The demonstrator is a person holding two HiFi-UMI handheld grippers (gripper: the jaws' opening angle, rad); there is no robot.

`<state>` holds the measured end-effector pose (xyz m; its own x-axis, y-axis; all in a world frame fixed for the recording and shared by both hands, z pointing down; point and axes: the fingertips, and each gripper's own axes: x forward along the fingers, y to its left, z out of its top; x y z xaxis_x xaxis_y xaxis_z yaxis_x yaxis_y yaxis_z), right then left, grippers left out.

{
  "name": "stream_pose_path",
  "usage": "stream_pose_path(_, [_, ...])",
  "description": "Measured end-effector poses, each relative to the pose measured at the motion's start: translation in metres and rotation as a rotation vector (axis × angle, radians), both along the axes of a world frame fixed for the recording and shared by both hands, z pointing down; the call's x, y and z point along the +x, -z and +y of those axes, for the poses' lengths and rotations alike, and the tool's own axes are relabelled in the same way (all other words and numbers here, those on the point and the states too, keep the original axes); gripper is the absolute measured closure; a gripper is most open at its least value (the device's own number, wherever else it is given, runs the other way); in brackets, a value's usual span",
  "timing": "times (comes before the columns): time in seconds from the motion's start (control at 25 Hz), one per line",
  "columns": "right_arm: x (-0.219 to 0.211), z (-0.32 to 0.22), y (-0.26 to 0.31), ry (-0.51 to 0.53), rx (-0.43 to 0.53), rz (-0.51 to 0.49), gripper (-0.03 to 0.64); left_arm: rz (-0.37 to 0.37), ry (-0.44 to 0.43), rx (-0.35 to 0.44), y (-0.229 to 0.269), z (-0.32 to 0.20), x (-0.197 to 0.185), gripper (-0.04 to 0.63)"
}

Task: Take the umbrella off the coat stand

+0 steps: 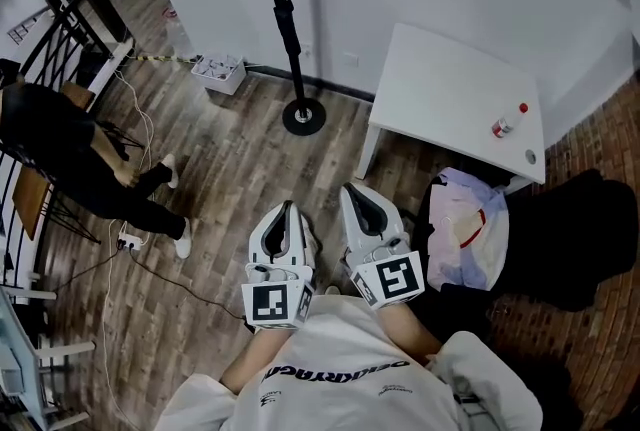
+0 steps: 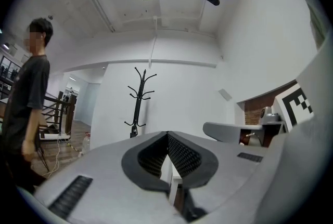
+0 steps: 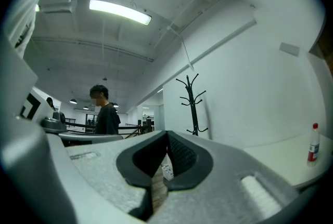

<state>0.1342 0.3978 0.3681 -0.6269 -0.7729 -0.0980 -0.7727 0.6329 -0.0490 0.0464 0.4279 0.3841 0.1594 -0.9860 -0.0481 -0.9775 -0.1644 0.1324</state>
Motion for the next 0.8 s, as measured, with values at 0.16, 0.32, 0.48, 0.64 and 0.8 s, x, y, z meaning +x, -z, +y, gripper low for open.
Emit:
stream_pose_path(0.16, [-0.005, -0.033, -0.006, 0.000, -0.002, 0.017, 0.624, 0.021, -0.010, -0.010, -0.009, -0.036, -0.005, 0.598])
stream_pose_path(0.32, [-0.029, -0.077, -0.013, 0.023, 0.000, 0.051, 0.624, 0.041, 0.003, -0.011, -0.015, -0.083, -0.022, 0.598])
stream_pose_path(0.48, [-0.054, -0.126, -0.004, 0.013, 0.013, 0.044, 0.624, 0.031, 0.007, -0.004, -0.011, -0.128, -0.048, 0.598])
stream_pose_path(0.64, [-0.079, -0.176, 0.006, -0.007, 0.010, 0.040, 0.624, 0.047, 0.010, -0.012, -0.004, -0.177, -0.077, 0.598])
stream_pose_path(0.8, [-0.105, -0.221, 0.007, -0.009, -0.002, 0.048, 0.624, 0.048, 0.017, -0.021, -0.001, -0.225, -0.105, 0.598])
